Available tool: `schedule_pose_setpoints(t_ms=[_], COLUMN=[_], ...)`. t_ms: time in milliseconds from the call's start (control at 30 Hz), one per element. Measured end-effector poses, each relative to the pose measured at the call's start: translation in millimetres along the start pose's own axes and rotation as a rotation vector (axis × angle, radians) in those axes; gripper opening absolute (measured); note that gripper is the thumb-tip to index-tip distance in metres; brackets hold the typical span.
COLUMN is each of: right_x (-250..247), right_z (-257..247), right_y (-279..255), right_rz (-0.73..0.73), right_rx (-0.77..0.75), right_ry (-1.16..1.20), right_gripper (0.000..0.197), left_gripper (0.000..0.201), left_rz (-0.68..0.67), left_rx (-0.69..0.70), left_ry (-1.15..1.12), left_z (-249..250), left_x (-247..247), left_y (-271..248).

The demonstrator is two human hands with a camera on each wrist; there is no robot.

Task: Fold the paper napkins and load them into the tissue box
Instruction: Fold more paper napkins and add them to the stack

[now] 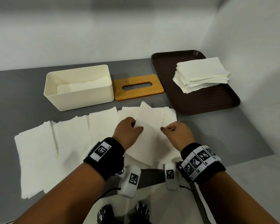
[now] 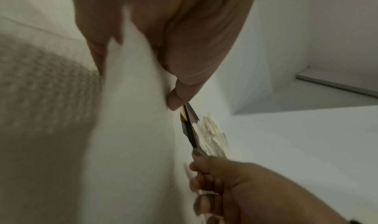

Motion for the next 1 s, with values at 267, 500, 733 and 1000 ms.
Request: schedule_pose_setpoints(t_ms=[267, 500, 733, 1000], right_x=[-13, -15, -12, -15], right_z=[20, 16, 20, 20], right_y=[8, 9, 12, 10], right_rz=[-0.031, 0.015, 0.077, 0.148], right_rx=[0.088, 0.046, 0.081, 0.046], right_ry=[-0.273, -0.177, 0.045, -0.033], right_gripper=[0.051, 0.031, 0.031, 0.033], left_gripper=[0.016, 0.014, 0.012, 0.011], left_rz=[0.070, 0.055, -0.001, -0.028], left_rx=[-0.075, -0.160, -0.174, -0.181], left_ry=[-0.251, -0.372, -0.383, -0.391], left_z=[-16, -35, -44, -45], left_x=[-26, -38, -33, -31], left_y=[-6, -11, -10, -11])
Point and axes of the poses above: each hand's wrist, its own y-axis towards the middle knuckle, its own x-axis out of the palm, z = x × y, the point moved 3 cm from there along y, towards the middle knuckle, and after that the axes turned 11 degrees about -x, right-handed, at the moved point
